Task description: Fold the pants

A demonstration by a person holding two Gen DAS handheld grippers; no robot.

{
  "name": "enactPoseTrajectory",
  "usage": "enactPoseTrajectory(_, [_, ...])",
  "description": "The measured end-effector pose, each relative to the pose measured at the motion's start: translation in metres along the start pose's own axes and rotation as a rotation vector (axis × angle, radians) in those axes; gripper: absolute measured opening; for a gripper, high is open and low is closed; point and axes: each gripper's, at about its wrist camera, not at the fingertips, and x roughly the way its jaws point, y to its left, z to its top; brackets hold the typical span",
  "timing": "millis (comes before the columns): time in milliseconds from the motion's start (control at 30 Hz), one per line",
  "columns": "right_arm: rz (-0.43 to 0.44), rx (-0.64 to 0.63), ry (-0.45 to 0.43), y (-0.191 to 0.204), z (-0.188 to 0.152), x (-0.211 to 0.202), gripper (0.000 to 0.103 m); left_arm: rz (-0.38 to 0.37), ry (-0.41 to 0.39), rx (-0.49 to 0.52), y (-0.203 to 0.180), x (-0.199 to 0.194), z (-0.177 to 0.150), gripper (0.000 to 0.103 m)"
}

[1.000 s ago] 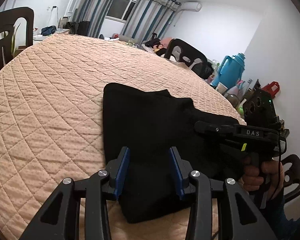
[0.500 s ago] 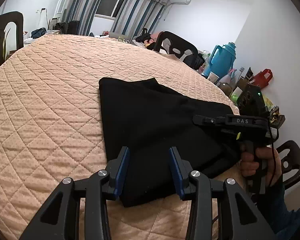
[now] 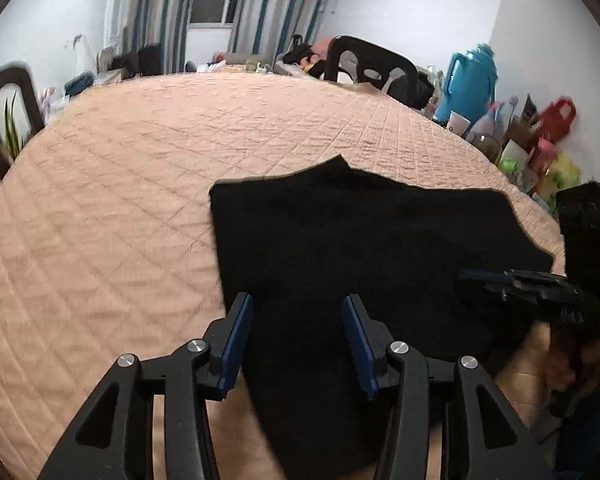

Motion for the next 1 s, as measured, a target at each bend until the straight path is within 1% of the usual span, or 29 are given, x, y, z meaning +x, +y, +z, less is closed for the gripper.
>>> enactPoseTrajectory(33, [0.004, -0.014, -0.032, 0.001, -0.002, -0.003, 0.010, 0.009, 0.013, 0.008, -0.001, 0.003, 0.004, 0.050])
enactPoseTrajectory(100, [0.011, -0.009, -0.022, -0.002, -0.002, -0.006, 0.010, 0.008, 0.022, 0.013, -0.002, 0.006, 0.012, 0.050])
enactPoseTrajectory(167, [-0.005, -0.006, -0.020, -0.004, 0.000, -0.007, 0.010, 0.005, 0.020, 0.025, -0.001, 0.012, 0.021, 0.050])
enactPoseTrajectory(233, [-0.043, -0.006, -0.031, -0.004, 0.007, -0.007, 0.010, 0.026, 0.027, 0.005, 0.005, 0.022, 0.029, 0.050])
enactPoseTrajectory(333, [-0.056, 0.005, -0.055, -0.003, 0.024, -0.001, 0.010, 0.025, 0.022, -0.019, 0.009, 0.029, 0.035, 0.050])
enactPoseTrajectory(400, [-0.082, 0.022, -0.043, -0.003, 0.036, 0.009, 0.010, 0.021, 0.020, -0.020, 0.007, 0.033, 0.040, 0.050])
enactPoseTrajectory(500, [-0.122, 0.061, -0.001, -0.009, 0.052, 0.032, 0.010, 0.022, 0.034, -0.018, 0.006, 0.042, 0.047, 0.052])
enactPoseTrajectory(600, [-0.116, 0.107, -0.009, -0.018, 0.059, 0.036, 0.010, 0.023, 0.038, -0.015, 0.003, 0.038, 0.045, 0.052])
enactPoseTrajectory(667, [-0.134, 0.096, -0.017, -0.017, 0.052, 0.028, 0.010, -0.005, 0.033, -0.002, -0.002, 0.029, 0.033, 0.053])
enactPoseTrajectory(733, [-0.123, 0.052, -0.022, -0.013, 0.037, 0.021, 0.010, -0.013, 0.015, 0.020, -0.006, 0.015, 0.014, 0.054])
enactPoseTrajectory(833, [-0.104, -0.032, -0.055, -0.001, 0.008, 0.005, 0.011, -0.064, 0.002, -0.017, -0.004, -0.006, -0.007, 0.054])
enactPoseTrajectory(867, [-0.107, -0.059, -0.076, 0.001, -0.001, -0.002, 0.011, -0.064, -0.005, -0.009, -0.006, -0.011, -0.015, 0.054])
enactPoseTrajectory(933, [-0.140, -0.109, -0.093, 0.008, -0.020, -0.013, 0.011, -0.040, -0.021, 0.023, -0.012, -0.022, -0.030, 0.054])
enactPoseTrajectory(967, [-0.159, -0.127, -0.098, 0.010, -0.025, -0.016, 0.015, -0.022, -0.028, 0.030, -0.014, -0.026, -0.035, 0.054])
enactPoseTrajectory(1000, [-0.186, -0.151, -0.095, 0.012, -0.033, -0.019, 0.016, -0.010, -0.030, 0.038, -0.017, -0.028, -0.038, 0.054])
